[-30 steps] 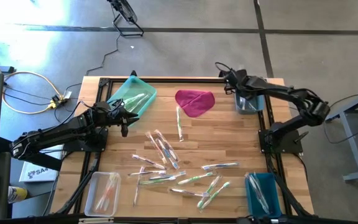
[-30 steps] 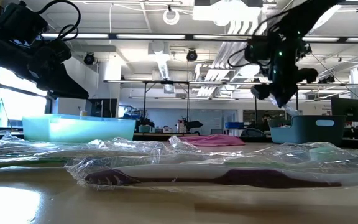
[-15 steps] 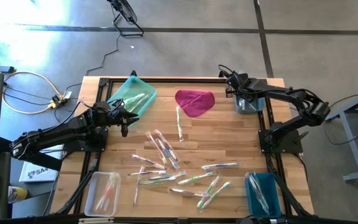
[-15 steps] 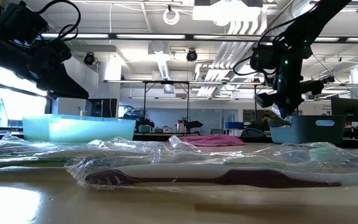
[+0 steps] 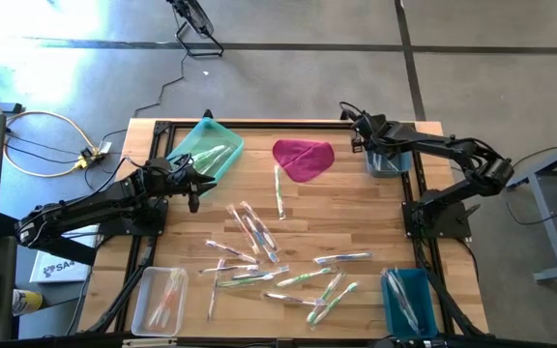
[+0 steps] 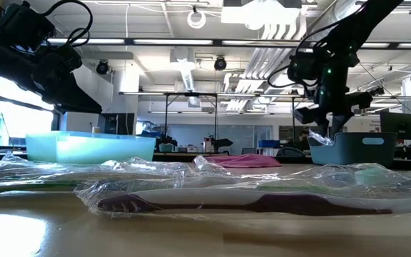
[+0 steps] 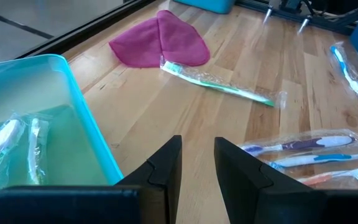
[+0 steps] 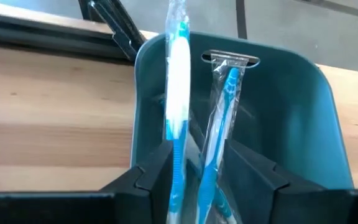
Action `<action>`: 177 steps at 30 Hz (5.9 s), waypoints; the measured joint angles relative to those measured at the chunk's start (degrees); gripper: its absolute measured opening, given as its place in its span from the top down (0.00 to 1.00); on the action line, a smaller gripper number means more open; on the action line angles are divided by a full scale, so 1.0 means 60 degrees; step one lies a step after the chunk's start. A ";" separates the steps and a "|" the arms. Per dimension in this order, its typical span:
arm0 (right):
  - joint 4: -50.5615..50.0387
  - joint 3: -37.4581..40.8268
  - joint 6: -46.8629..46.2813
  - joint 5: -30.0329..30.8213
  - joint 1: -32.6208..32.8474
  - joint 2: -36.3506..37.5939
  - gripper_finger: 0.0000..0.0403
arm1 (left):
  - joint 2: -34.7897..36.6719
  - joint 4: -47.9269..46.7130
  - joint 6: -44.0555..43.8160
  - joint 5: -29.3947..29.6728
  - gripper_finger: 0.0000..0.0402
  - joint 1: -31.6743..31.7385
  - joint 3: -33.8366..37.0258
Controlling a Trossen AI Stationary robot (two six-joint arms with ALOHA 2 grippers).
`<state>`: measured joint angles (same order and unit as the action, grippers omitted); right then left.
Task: Pick & Place Toothbrushes
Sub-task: Put the green toothbrush to the green bin
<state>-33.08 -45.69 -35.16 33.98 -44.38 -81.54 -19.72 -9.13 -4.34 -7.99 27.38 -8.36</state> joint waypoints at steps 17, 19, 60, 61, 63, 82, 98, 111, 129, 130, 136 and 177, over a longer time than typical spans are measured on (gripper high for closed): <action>-0.1485 -0.1089 0.0416 -0.4932 0.0021 0.0047 0.81 | 0.0000 0.0000 0.0000 -0.0003 0.77 0.0000 0.0000; -0.1240 -0.1089 0.0066 -0.6480 0.0088 0.0047 0.82 | 0.0000 0.0000 0.0000 -0.0003 0.77 -0.0003 -0.0001; 0.6963 -0.1078 0.0832 -0.3869 0.6521 -0.0183 0.83 | 0.0003 0.0004 -0.0004 0.0019 0.77 0.0000 0.0000; 0.7095 -0.1078 0.0832 -0.3909 0.6588 -0.0218 0.83 | 0.0000 0.0004 -0.0001 0.0013 0.77 0.0000 0.0000; 0.7159 -0.1073 0.0822 -0.3915 0.6731 -0.0254 0.83 | 0.0000 0.0004 -0.0004 -0.0014 0.77 -0.0002 0.0000; 0.9014 -0.1078 0.0769 -0.2382 0.7340 -0.1501 0.85 | 0.0000 0.0011 -0.0004 0.0005 0.77 0.0000 0.0000; 0.8803 -0.1726 0.0361 -0.2034 0.8010 -0.1519 0.99 | 0.0000 0.0011 0.0000 0.0030 0.77 -0.0003 0.0000; 0.4937 -0.3483 -0.0413 0.0353 0.8586 -0.1587 0.99 | 0.0000 0.0011 0.0000 0.0026 0.77 -0.0002 0.0000; 0.4467 -0.3738 -0.1199 -0.2059 0.7475 -0.3442 0.99 | 0.0001 0.0015 0.0000 -0.0003 0.77 0.0000 0.0000; 0.4464 -0.3738 -0.1306 -0.2273 0.7413 -0.3571 0.99 | 0.0002 0.0015 0.0000 -0.0003 0.77 0.0000 0.0000; 0.4070 -0.3738 -0.1434 -0.3176 0.7189 -0.4253 0.96 | 0.0000 0.0011 0.0000 0.0001 0.77 -0.0003 -0.0001; 0.4339 -0.3739 -0.2440 -0.2849 0.7016 -0.5858 0.78 | 0.0000 0.0004 0.0002 0.0459 0.77 -0.0002 0.0000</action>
<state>-7.05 -68.13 -49.80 16.88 -2.28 -116.68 -19.73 -9.10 -4.33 -5.23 27.36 -8.36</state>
